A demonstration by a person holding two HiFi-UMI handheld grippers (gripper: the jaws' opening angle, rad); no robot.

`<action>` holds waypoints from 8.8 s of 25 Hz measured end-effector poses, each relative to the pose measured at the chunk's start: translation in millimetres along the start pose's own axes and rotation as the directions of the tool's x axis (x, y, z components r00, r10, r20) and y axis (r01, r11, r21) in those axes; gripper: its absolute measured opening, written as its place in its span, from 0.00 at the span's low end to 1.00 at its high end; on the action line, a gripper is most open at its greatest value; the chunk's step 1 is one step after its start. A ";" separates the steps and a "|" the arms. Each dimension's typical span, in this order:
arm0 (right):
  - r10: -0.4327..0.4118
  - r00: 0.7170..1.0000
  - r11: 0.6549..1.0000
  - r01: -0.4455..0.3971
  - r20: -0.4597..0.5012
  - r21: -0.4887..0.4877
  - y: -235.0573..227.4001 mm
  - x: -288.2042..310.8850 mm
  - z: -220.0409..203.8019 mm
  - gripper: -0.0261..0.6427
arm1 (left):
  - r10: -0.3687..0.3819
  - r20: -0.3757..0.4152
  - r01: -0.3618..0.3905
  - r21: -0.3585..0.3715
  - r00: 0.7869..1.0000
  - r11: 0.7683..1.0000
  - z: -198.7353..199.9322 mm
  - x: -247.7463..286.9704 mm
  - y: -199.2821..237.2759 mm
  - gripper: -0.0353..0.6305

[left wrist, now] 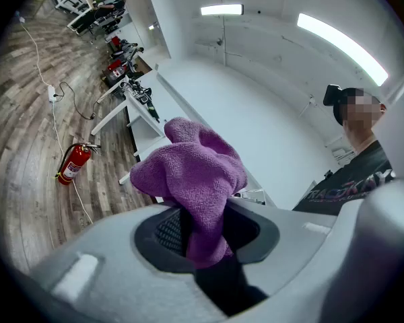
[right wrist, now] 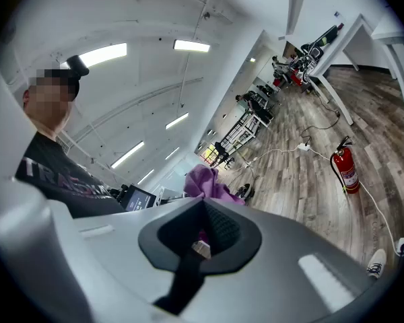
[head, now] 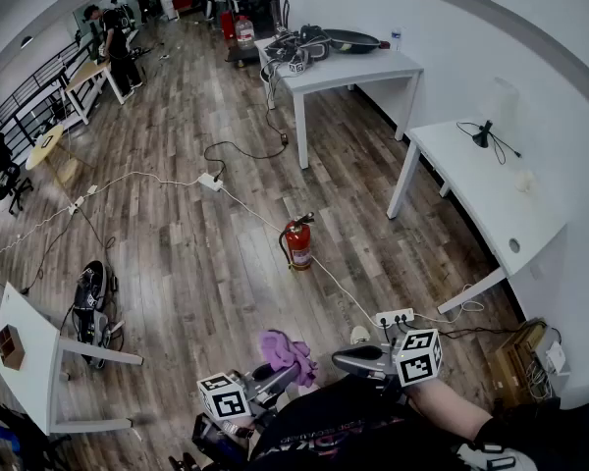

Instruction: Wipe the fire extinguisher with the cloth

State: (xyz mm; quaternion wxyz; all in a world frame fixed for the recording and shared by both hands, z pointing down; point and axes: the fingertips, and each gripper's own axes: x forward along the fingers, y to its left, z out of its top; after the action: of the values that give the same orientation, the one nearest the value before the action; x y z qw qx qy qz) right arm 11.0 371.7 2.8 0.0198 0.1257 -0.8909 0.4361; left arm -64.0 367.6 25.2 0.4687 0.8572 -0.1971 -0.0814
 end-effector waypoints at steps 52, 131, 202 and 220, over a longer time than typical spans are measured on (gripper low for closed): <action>0.093 0.977 0.990 -0.111 -0.190 -0.087 -61.9 -5.0 105.4 0.51 | 0.117 -0.227 -0.033 0.345 0.967 0.938 32.8 165.7 3.7 0.22; -0.197 0.979 0.960 0.205 -0.060 0.191 -524.2 82.2 267.8 0.18 | 0.411 0.106 -0.380 -0.233 0.905 0.895 159.1 157.9 367.3 0.05; 0.079 0.967 0.875 0.049 0.241 -0.482 -802.6 157.9 78.7 0.17 | 0.090 0.239 -0.097 0.015 0.967 0.995 79.7 193.3 736.8 0.05; -0.386 0.917 -0.272 -0.006 0.103 -0.962 -738.0 199.7 33.0 0.17 | 0.106 0.256 -0.107 -0.008 0.961 0.994 77.8 194.4 736.1 0.05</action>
State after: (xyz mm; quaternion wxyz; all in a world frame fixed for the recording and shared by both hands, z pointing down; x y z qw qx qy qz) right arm -1.7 -129.4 581.1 0.2918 0.1473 -0.8437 -0.4258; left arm -105.2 -128.4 606.6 0.4405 0.8292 -0.3020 -0.1652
